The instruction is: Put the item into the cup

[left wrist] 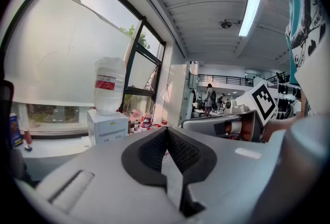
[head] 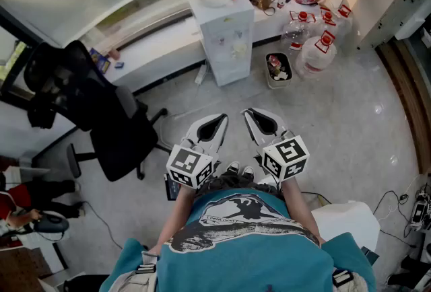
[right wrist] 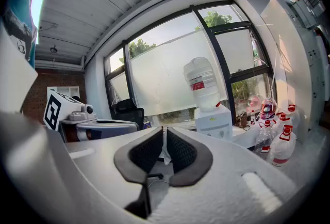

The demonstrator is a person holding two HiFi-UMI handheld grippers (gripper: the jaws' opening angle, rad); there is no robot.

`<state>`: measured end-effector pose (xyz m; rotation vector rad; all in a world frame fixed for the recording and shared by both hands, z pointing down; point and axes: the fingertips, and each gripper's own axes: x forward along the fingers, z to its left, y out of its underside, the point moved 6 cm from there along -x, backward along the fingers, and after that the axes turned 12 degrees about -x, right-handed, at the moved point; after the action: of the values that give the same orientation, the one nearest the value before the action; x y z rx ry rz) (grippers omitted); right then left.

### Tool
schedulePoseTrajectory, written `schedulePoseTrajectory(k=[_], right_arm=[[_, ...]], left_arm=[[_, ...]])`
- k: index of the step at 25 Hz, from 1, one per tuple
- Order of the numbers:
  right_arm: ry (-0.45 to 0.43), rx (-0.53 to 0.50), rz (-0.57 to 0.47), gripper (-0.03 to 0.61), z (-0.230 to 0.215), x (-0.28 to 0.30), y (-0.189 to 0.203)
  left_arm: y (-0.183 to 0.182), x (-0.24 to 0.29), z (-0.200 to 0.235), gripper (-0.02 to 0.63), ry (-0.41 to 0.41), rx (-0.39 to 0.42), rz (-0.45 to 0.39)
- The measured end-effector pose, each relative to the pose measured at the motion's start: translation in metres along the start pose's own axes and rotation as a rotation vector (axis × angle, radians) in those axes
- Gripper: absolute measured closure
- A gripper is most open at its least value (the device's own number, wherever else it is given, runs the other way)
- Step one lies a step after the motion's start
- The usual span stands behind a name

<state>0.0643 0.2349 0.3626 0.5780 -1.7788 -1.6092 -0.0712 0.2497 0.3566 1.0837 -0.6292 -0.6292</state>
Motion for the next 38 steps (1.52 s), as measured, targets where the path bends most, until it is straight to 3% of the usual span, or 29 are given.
schedulePoseTrajectory(k=[25,32,38], right_arm=[[0.021,0.065,-0.003,0.552,-0.056,-0.029,0.027],[0.0,0.085,0.004,0.552,-0.072,-0.005,0.027],[-0.01,0.086,0.013,0.552,-0.084,0.036,0.025]], left_arm=[[0.013,0.045,-0.024,0.601,-0.016,0.0,0.016],[0.006,0.059,-0.009,0.601,-0.03,0.002,0.032],[-0.002,0.075,0.03,0.601,-0.034,-0.009,0.039]])
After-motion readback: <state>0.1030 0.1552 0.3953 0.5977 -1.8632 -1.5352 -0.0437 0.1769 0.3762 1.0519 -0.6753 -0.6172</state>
